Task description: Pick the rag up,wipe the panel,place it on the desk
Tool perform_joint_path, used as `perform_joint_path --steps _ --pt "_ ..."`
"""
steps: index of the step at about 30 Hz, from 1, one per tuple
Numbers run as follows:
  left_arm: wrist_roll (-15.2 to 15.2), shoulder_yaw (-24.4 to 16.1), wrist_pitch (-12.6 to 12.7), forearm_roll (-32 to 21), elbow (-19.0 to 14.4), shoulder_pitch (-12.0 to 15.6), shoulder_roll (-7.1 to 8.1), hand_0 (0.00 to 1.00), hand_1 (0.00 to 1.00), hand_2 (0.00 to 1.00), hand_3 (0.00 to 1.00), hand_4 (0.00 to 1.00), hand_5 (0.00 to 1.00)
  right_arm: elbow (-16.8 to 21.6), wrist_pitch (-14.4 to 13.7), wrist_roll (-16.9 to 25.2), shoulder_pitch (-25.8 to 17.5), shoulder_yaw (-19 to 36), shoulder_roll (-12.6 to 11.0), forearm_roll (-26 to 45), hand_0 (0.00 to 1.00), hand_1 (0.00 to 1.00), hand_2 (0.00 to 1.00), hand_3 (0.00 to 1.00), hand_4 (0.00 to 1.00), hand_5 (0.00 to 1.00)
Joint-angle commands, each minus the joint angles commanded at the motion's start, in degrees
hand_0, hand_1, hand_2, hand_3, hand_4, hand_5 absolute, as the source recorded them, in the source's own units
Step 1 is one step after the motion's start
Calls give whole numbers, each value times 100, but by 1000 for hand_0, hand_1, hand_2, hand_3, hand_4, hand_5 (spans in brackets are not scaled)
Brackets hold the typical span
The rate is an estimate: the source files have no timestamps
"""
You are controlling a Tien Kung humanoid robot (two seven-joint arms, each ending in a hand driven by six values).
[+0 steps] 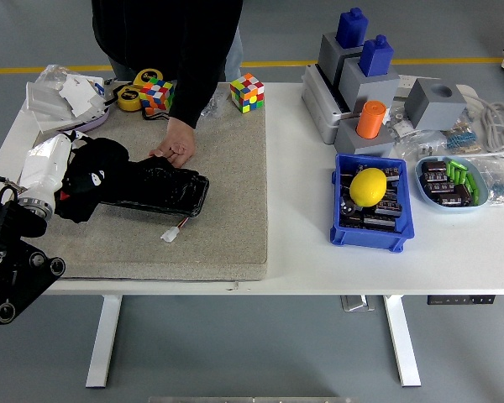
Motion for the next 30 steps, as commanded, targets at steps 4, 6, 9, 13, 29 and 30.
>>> perform_joint_path --steps 4,6,9,13,29,30 --pt "2 36 10 -22 -59 -3 -36 202 115 389 661 637 2 3 -8 8 10 -6 -5 1 725 655 679 630 998 608" --pt "17 66 14 -4 -80 -16 -68 202 115 389 661 637 2 4 -5 8 10 -9 -5 2 725 655 679 630 998 608" --pt "23 103 21 4 -121 -12 -105 202 115 390 661 637 2 -4 0 4 4 -14 -3 5 722 656 679 630 998 608" --pt "62 216 10 31 -222 4 -121 202 115 390 661 637 2 -7 -4 6 1 -4 -10 6 722 656 679 630 998 608" --pt "260 777 -44 98 -715 -75 -196 202 113 390 661 639 2 -13 -2 13 2 -13 -11 13 725 655 679 632 998 610" --pt "263 800 -44 104 -747 -75 -200 202 113 390 661 639 2 -15 -2 13 5 -16 -11 12 725 655 679 632 998 610"
